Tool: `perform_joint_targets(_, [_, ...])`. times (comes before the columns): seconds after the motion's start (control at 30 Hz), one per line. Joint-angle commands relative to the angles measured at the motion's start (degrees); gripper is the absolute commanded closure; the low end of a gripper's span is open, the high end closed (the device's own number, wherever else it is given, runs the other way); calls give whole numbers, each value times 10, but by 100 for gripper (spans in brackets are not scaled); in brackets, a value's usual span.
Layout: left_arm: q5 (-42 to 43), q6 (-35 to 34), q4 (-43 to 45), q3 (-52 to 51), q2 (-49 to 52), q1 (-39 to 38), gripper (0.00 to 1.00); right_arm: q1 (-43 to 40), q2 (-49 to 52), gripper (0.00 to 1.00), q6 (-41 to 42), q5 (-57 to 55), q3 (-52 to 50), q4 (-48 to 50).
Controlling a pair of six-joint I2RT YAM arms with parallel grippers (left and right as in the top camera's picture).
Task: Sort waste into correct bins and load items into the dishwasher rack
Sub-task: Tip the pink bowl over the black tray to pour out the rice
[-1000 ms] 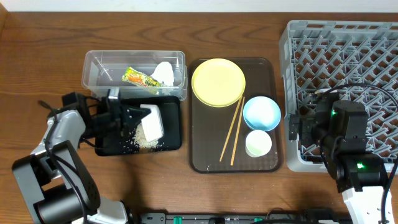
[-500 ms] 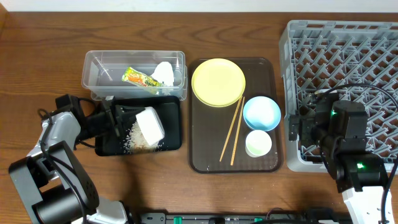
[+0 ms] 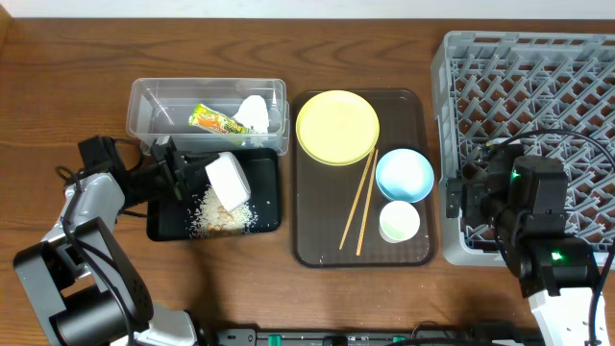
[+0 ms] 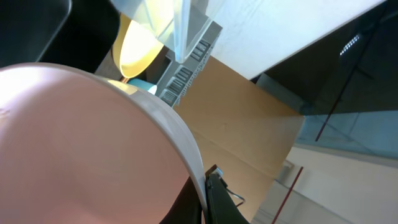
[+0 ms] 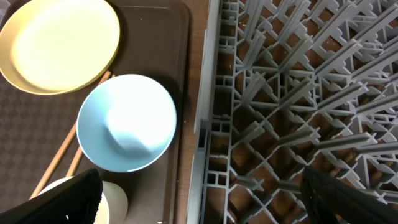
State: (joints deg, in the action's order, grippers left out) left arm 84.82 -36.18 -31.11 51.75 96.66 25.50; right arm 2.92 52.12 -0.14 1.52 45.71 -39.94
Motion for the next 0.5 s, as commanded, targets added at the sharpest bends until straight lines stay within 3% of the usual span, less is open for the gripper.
perform_joint_targets(0.0, [18,32,6,0,3,3,93,1,0,1,9,0,12,0])
perform_joint_targets(0.47, [53,118,21,0,-3,-11,94,1,0,1,10,0,12,3])
